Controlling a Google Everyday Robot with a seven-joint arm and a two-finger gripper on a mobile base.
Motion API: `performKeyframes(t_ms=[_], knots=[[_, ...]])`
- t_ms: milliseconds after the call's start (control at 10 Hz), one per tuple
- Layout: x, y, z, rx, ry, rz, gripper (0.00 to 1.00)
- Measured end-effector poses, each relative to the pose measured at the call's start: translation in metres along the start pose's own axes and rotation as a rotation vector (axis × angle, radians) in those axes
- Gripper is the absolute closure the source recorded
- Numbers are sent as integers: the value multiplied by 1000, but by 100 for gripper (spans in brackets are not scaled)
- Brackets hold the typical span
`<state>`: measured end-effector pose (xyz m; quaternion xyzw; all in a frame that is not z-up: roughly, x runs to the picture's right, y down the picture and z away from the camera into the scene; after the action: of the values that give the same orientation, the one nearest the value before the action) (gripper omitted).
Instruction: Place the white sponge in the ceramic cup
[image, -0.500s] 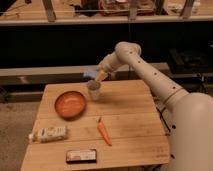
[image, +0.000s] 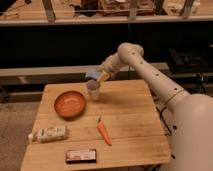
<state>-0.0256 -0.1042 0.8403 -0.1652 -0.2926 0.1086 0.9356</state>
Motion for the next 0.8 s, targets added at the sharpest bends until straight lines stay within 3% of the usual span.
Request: performKeyframes(t_ms=[300,800], knots=[[11,0,-3,3,1,8,100],[10,-1,4,-3,-2,0,100]])
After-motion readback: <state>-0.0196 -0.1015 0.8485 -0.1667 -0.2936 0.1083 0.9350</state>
